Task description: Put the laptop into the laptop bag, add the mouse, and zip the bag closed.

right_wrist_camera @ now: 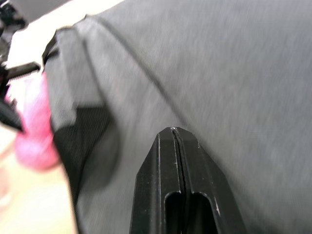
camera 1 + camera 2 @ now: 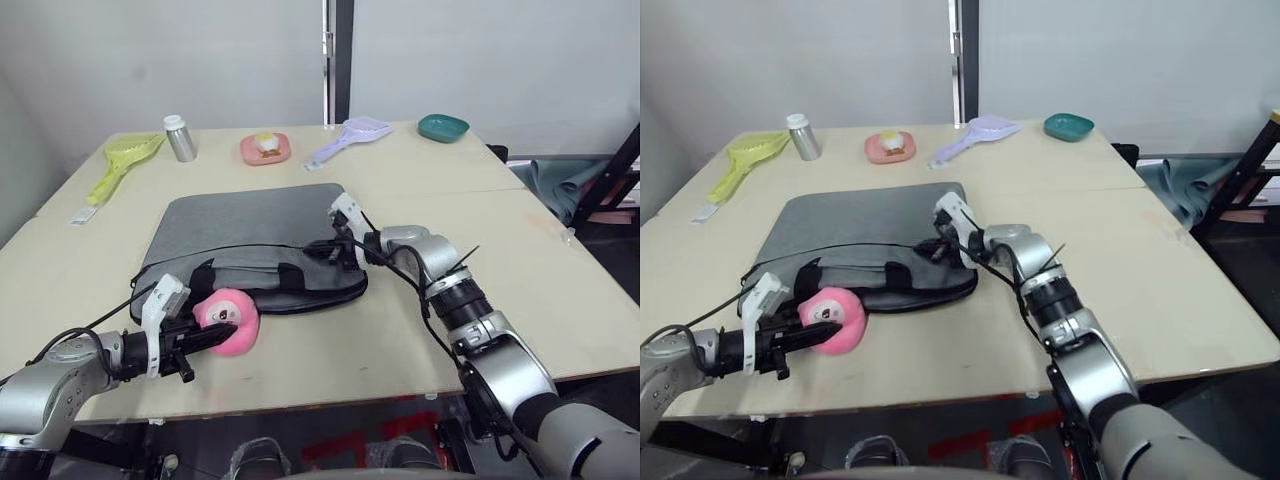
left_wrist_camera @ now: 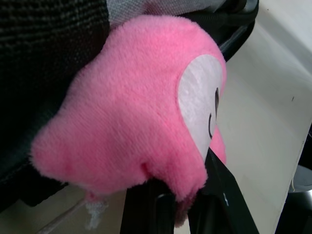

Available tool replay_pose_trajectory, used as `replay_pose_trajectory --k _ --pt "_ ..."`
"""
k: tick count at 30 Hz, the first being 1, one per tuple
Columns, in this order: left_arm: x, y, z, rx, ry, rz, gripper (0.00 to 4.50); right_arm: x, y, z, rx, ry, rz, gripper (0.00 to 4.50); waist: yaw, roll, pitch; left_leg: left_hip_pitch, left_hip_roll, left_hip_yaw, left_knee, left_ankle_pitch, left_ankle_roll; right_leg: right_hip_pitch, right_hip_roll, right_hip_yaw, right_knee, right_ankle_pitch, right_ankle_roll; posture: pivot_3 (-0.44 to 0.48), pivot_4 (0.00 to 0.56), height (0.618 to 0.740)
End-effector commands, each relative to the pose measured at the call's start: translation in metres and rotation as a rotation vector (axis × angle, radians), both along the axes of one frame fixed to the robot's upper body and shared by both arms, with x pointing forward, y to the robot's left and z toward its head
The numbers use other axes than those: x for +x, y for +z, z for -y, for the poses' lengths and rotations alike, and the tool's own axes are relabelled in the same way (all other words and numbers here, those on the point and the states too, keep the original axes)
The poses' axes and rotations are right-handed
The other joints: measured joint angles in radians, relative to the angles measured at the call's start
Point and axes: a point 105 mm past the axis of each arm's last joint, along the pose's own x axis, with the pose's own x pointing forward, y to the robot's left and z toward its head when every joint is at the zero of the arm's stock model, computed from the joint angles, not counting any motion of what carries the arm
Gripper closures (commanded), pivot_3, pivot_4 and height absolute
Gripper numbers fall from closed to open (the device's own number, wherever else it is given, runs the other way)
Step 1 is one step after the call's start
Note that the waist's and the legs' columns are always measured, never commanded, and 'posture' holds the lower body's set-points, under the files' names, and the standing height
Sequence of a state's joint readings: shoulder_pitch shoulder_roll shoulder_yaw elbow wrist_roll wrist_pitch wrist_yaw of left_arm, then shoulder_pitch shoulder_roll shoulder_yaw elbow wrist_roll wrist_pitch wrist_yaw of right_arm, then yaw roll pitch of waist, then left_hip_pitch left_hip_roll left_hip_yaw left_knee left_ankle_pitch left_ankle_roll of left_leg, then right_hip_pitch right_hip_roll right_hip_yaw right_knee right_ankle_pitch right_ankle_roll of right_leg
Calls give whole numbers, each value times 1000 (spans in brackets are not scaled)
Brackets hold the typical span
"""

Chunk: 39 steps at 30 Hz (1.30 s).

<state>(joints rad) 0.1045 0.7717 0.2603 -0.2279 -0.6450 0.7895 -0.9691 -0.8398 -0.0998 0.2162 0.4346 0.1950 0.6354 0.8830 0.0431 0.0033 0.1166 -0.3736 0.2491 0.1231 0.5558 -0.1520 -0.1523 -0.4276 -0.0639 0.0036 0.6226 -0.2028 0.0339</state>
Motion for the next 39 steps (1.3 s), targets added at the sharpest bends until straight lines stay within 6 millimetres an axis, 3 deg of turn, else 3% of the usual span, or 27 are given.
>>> replay_pose_trajectory --k 1,4,7,10,15,23,30,39 --pt "-1 1 -11 22 31 1 4356 4 4 -14 9 5 32 4500 -1 0 0 -1 0 0 -1 0 0 0 0 -1 -2 0 0 0 150 740" --pt "-3 2 -13 31 33 2 4356 3 -23 -13 -92 11 5 4500 -1 0 0 -3 0 0 -2 0 0 -1 0 -2 -5 0 0 0 150 740" --pt "-4 6 -14 29 40 17 4356 -9 -75 2 -313 40 -54 4500 -2 0 0 0 0 0 -2 0 0 1 0 -2 -4 0 0 0 150 740" --pt "-5 10 -12 28 38 33 4356 -17 -96 11 -389 60 -73 4500 -1 4 -3 7 0 0 -4 -1 -1 10 -3 -2 -4 -1 0 0 150 740" --pt "-7 19 -1 31 -10 56 4356 -14 -97 12 -383 34 -85 4500 -1 3 -9 9 0 0 -3 -1 0 12 -4 -1 -4 -1 0 0 150 740" --pt "-5 17 2 164 -55 65 4356 -14 -92 6 -369 38 -85 4500 -4 4 -10 8 0 0 -3 -1 0 11 -3 -1 -4 -1 1 0 150 740" --pt "-19 -2 22 350 -233 62 4356 -14 -93 6 -375 31 -90 4500 -5 7 -13 8 0 0 -3 -1 0 11 -4 -1 -4 -1 1 0 150 740" --pt "-8 37 78 102 -326 265 4356 -18 -95 3 -376 42 -101 4500 -4 8 -18 8 0 1 -3 -1 0 11 -3 0 -3 -1 1 0 150 740"
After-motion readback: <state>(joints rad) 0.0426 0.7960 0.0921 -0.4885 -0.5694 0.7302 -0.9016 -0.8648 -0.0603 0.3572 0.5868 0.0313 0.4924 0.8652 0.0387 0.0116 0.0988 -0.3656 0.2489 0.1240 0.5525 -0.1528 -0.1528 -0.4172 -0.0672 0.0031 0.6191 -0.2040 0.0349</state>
